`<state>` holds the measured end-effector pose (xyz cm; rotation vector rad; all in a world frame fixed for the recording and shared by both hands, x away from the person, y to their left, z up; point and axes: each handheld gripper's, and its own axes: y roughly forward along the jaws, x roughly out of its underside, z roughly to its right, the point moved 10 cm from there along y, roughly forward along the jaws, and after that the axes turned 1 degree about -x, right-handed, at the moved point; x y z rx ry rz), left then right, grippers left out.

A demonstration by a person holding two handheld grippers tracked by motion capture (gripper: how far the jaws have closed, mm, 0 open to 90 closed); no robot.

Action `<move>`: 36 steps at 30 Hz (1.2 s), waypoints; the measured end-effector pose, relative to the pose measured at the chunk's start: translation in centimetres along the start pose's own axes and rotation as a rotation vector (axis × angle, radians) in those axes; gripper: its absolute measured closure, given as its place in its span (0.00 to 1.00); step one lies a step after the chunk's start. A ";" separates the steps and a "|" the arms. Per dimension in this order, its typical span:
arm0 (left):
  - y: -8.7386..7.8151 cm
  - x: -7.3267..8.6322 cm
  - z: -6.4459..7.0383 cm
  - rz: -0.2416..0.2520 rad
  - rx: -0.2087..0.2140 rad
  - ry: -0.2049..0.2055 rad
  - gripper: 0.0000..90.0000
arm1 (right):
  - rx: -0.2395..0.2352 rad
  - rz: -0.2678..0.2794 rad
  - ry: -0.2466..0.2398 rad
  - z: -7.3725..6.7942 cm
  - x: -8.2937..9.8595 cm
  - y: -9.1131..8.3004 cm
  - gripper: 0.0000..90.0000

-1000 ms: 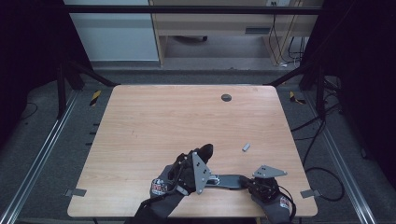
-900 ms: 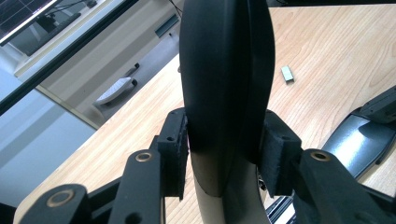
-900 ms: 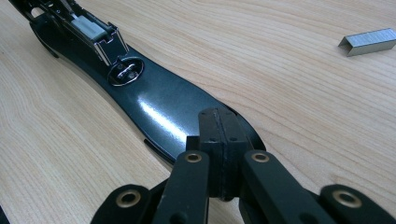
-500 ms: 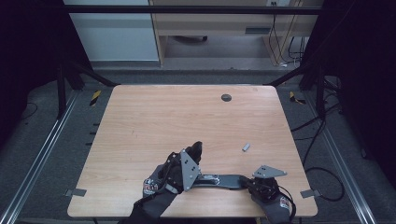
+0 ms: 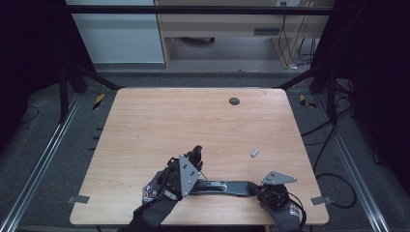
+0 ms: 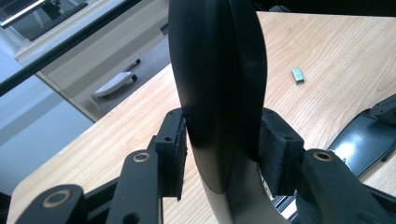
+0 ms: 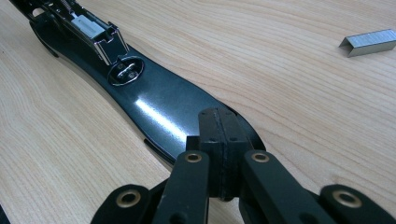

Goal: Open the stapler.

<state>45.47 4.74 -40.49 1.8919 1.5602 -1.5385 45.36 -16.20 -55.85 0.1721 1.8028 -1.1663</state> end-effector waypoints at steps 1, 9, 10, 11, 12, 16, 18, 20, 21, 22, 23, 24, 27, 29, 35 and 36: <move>-0.1 0.1 -0.1 -0.001 0.000 -0.003 0.62 | -0.001 -0.001 0.000 0.0 0.0 0.0 1.00; -0.4 0.5 -0.8 0.005 0.009 -0.038 0.62 | -0.002 -0.001 0.002 0.0 0.0 0.0 1.00; -0.5 0.6 -1.0 0.006 0.008 -0.044 0.62 | -0.002 -0.001 0.002 0.0 0.0 0.0 1.00; -0.5 0.6 -1.0 0.006 0.008 -0.044 0.62 | -0.002 -0.001 0.002 0.0 0.0 0.0 1.00; -0.5 0.7 -1.1 0.005 0.008 -0.047 0.62 | -0.003 -0.001 0.002 0.0 0.0 0.0 1.00; -0.7 0.9 -1.4 0.008 0.007 -0.064 0.62 | -0.003 0.000 0.001 -0.1 0.0 0.0 1.00; -0.8 1.0 -1.5 0.010 0.009 -0.071 0.62 | -0.004 0.001 0.001 -0.1 0.0 0.0 1.00; -0.8 1.1 -1.6 0.010 0.010 -0.077 0.62 | -0.004 0.001 0.001 -0.1 0.0 0.0 1.00; -0.9 1.2 -1.7 0.012 0.011 -0.082 0.62 | -0.004 0.002 -0.001 -0.1 0.0 0.0 1.00; -0.9 1.2 -1.7 0.012 0.011 -0.082 0.62 | -0.004 0.002 -0.001 -0.1 0.0 0.0 1.00; -0.9 1.2 -1.7 0.014 0.011 -0.085 0.62 | -0.005 0.000 0.001 -0.1 0.0 0.0 1.00; -0.9 1.2 -1.7 0.014 0.010 -0.087 0.62 | -0.004 0.001 -0.001 -0.1 0.0 0.0 1.00; -1.0 1.3 -1.9 0.014 0.011 -0.093 0.61 | -0.005 0.001 -0.001 -0.1 0.0 0.0 1.00; -1.1 1.4 -2.0 0.016 0.011 -0.098 0.61 | -0.005 0.002 -0.001 -0.1 0.0 0.0 1.00; -1.3 1.9 -2.7 0.010 0.000 -0.124 0.61 | -0.005 0.001 -0.002 -0.1 0.0 0.1 1.00; -1.5 2.2 -3.0 0.009 0.002 -0.139 0.61 | -0.005 0.001 -0.002 -0.1 0.0 0.1 1.00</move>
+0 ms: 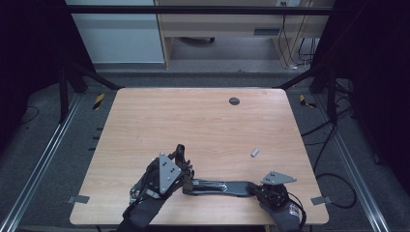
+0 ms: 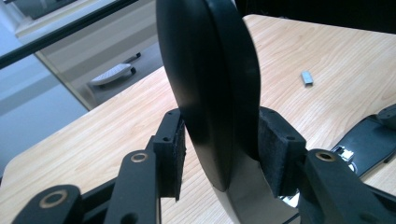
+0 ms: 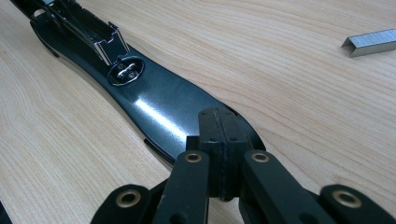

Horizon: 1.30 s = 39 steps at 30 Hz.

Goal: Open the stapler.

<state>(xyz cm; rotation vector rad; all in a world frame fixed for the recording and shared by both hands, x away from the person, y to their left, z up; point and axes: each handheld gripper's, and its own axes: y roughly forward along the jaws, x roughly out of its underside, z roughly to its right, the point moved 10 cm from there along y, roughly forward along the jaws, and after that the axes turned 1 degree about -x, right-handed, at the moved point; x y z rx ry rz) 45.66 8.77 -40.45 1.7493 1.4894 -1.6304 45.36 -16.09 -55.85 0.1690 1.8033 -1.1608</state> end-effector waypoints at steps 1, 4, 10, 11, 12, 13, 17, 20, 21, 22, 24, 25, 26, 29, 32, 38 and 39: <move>-0.2 0.3 -0.4 -0.004 0.004 -0.017 0.60 | 0.000 0.000 0.000 0.0 0.0 0.0 1.00; -0.5 1.1 -1.5 0.000 0.017 -0.067 0.60 | -0.002 0.000 0.003 0.0 0.0 0.0 1.00; -0.7 1.5 -1.7 0.006 0.017 -0.075 0.59 | 0.000 -0.004 0.003 0.0 0.0 0.0 1.00; -0.7 1.5 -1.8 0.008 0.017 -0.078 0.59 | 0.000 -0.004 0.003 0.0 0.0 0.0 1.00; -0.8 1.6 -1.9 0.007 0.015 -0.084 0.59 | -0.002 -0.003 0.003 0.0 0.0 0.0 1.00; -0.8 1.6 -1.9 0.007 0.015 -0.084 0.59 | -0.002 -0.003 0.003 0.0 0.0 0.0 1.00; -0.9 2.1 -2.4 0.012 0.011 -0.110 0.58 | -0.004 -0.006 0.005 0.0 0.0 0.0 1.00; -1.0 2.5 -2.9 0.026 0.001 -0.122 0.58 | -0.002 -0.007 -0.002 0.0 0.0 0.0 1.00; -1.1 2.9 -3.1 0.017 0.000 -0.144 0.57 | -0.002 -0.007 -0.002 0.0 0.0 0.0 1.00; -1.1 2.9 -3.1 0.017 0.000 -0.144 0.57 | -0.002 -0.007 -0.002 0.0 0.0 0.0 1.00; -1.2 3.1 -3.2 0.020 -0.002 -0.154 0.57 | -0.002 -0.007 -0.002 0.0 0.0 0.0 1.00; -1.2 3.2 -3.2 0.019 -0.002 -0.156 0.57 | -0.001 -0.008 -0.001 0.0 0.0 0.0 1.00; -1.3 3.4 -3.3 0.024 0.002 -0.161 0.57 | -0.002 -0.008 -0.001 0.0 0.0 0.0 1.00; -1.4 3.6 -3.4 0.023 0.003 -0.167 0.56 | -0.003 -0.008 -0.002 0.0 0.0 0.0 1.00; -1.4 3.8 -3.6 0.022 0.004 -0.174 0.56 | -0.005 -0.007 -0.004 0.0 -0.1 0.0 1.00; -1.4 4.2 -3.8 0.021 -0.004 -0.174 0.54 | -0.006 -0.008 -0.003 0.0 -0.1 0.0 1.00; -1.5 4.3 -3.9 0.019 -0.007 -0.175 0.54 | -0.006 -0.008 -0.003 0.0 -0.1 0.0 1.00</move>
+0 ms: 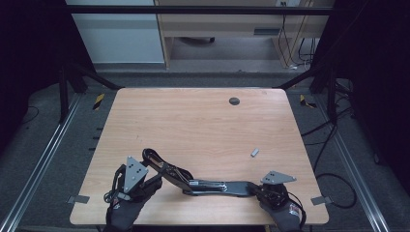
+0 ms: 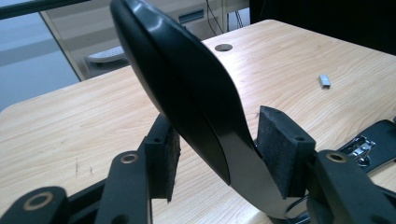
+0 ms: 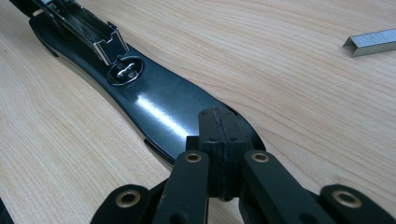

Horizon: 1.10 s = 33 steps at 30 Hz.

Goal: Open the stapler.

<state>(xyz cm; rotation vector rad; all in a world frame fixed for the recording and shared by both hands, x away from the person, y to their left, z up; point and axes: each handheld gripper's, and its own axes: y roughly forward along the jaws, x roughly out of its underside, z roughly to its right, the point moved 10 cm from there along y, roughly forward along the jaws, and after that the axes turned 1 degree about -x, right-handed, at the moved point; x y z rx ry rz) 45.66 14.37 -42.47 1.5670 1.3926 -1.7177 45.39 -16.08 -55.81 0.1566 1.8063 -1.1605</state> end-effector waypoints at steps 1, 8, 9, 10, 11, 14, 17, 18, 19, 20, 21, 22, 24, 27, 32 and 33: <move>0.0 0.1 -0.1 0.002 0.000 -0.003 0.54 | -0.001 0.001 0.000 0.0 0.0 0.0 1.00; -0.1 0.6 -0.5 0.000 -0.004 -0.027 0.53 | 0.001 0.000 -0.001 0.0 0.0 0.0 1.00; -0.1 0.7 -0.6 -0.003 -0.006 -0.028 0.53 | 0.001 0.000 -0.001 0.0 0.0 0.0 1.00; -0.1 0.7 -0.7 -0.003 -0.005 -0.031 0.52 | 0.001 0.000 -0.002 0.0 0.0 0.0 1.00; -0.1 0.8 -0.8 -0.005 -0.007 -0.035 0.52 | 0.000 0.001 -0.003 0.0 0.0 0.0 1.00; -0.1 1.0 -1.0 -0.005 -0.005 -0.042 0.52 | 0.001 -0.001 -0.003 0.0 0.0 0.0 1.00; -0.1 1.1 -1.1 -0.003 -0.005 -0.042 0.51 | -0.001 0.000 -0.001 0.0 0.0 0.0 1.00; -0.1 1.1 -1.1 -0.005 -0.006 -0.037 0.51 | -0.005 -0.002 0.008 -0.1 0.0 0.0 1.00; -0.1 1.2 -1.1 -0.006 -0.008 -0.034 0.50 | -0.003 -0.001 0.004 0.0 0.0 0.0 0.99; -0.1 1.2 -1.1 -0.006 -0.011 -0.030 0.50 | -0.008 -0.002 0.004 0.0 0.1 -0.1 0.98; -0.1 1.2 -1.2 -0.009 -0.013 -0.023 0.49 | -0.008 -0.004 0.008 0.0 0.1 -0.1 0.98; -0.1 1.2 -1.2 -0.009 -0.013 -0.023 0.49 | -0.008 -0.004 0.008 0.0 0.1 -0.1 0.98; -0.2 1.2 -1.2 -0.013 -0.016 -0.016 0.48 | -0.007 -0.004 0.006 0.1 0.1 -0.1 0.97; -0.2 1.2 -1.3 -0.012 -0.018 -0.009 0.47 | -0.008 -0.007 0.004 0.1 0.1 -0.2 0.95; -0.7 0.9 -1.5 -0.001 -0.016 -0.022 0.44 | 0.000 0.006 -0.016 0.1 -0.1 -0.3 0.95; -0.9 0.8 -1.6 -0.002 -0.015 -0.022 0.43 | 0.005 0.011 -0.013 0.1 -0.2 -0.4 0.96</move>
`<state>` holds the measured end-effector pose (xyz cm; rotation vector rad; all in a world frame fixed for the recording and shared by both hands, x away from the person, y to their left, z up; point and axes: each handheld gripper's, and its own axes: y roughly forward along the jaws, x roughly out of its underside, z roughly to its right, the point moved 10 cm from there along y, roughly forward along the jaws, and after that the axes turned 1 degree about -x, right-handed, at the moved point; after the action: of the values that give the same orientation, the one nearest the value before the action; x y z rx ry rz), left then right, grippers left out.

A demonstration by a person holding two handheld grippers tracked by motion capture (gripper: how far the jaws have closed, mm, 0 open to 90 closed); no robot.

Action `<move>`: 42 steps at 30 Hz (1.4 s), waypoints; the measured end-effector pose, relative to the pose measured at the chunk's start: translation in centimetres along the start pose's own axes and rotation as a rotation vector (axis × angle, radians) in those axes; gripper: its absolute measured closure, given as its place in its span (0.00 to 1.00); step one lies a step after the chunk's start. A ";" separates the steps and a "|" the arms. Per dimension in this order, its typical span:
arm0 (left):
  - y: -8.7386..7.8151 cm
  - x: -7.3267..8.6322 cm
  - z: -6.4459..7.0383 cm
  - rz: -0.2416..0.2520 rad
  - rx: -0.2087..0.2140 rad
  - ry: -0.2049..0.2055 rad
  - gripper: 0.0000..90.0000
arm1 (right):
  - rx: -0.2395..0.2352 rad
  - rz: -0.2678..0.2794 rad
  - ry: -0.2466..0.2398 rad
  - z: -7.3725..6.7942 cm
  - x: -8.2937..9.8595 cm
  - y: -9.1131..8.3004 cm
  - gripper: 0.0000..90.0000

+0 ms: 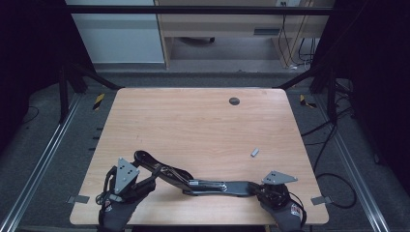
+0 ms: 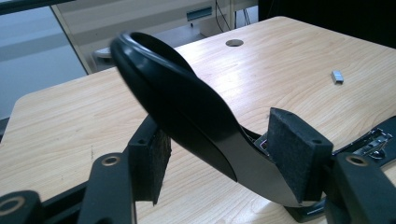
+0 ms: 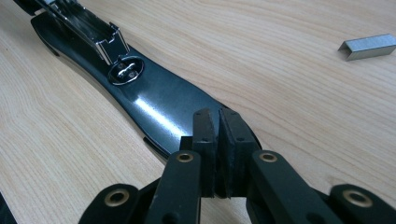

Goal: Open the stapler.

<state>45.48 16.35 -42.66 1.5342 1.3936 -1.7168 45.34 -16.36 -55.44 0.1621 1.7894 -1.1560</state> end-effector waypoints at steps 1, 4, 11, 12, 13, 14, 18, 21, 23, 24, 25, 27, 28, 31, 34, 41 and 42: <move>-0.1 0.0 -0.1 0.000 -0.001 -0.002 0.43 | 0.000 0.000 0.000 0.0 0.0 0.0 0.96; -0.5 0.1 -0.2 -0.009 0.000 -0.004 0.42 | 0.006 0.009 0.008 0.1 -0.1 -0.2 0.98; -0.9 0.9 -0.5 -0.023 0.007 0.005 0.40 | 0.006 0.026 0.012 0.4 -0.3 -0.5 1.00; -0.9 1.0 -0.5 -0.028 0.007 0.000 0.40 | 0.007 0.026 0.022 0.4 -0.3 -0.6 1.00; -1.0 1.2 -0.6 -0.034 0.008 0.006 0.40 | 0.007 0.026 0.026 0.4 -0.3 -0.7 1.00; -1.1 1.3 -0.7 -0.040 0.007 0.008 0.40 | 0.010 0.035 0.023 0.5 -0.4 -0.8 1.00; -1.5 1.9 -0.7 -0.054 0.012 0.014 0.40 | 0.015 0.046 0.043 0.8 -0.4 -1.1 0.98; -1.8 2.3 -0.6 -0.062 0.017 0.014 0.39 | 0.027 0.053 0.039 1.1 -0.5 -1.2 0.95; -1.8 2.5 -0.6 -0.064 0.015 0.019 0.39 | 0.026 0.060 0.045 1.2 -0.6 -1.3 0.93; -1.8 2.6 -0.7 -0.068 0.013 0.024 0.39 | 0.031 0.061 0.042 1.3 -0.6 -1.3 0.92; -1.8 2.8 -0.7 -0.070 0.011 0.023 0.39 | 0.034 0.060 0.044 1.3 -0.5 -1.3 0.91; -1.7 3.1 -0.8 -0.080 0.007 0.026 0.39 | 0.042 0.057 0.044 1.4 -0.5 -1.3 0.88; -1.5 3.3 -0.9 -0.086 0.003 0.026 0.39 | 0.041 0.056 0.046 1.4 -0.5 -1.3 0.87; -1.2 3.9 -1.2 -0.102 -0.003 0.024 0.39 | 0.055 0.049 0.039 1.5 -0.5 -1.3 0.83; -0.8 4.6 -1.5 -0.113 -0.012 0.034 0.39 | 0.066 0.057 0.029 1.7 -0.6 -1.4 0.80; -0.3 6.6 -2.5 -0.137 -0.042 0.061 0.39 | 0.097 0.059 0.052 2.4 -0.7 -1.7 0.74; -0.3 6.9 -2.7 -0.143 -0.046 0.055 0.39 | 0.097 0.059 0.052 2.4 -0.7 -1.7 0.74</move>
<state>44.53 20.80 -48.57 1.4992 1.5937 -1.7233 46.28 -18.87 -54.00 0.3027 1.7635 -1.2061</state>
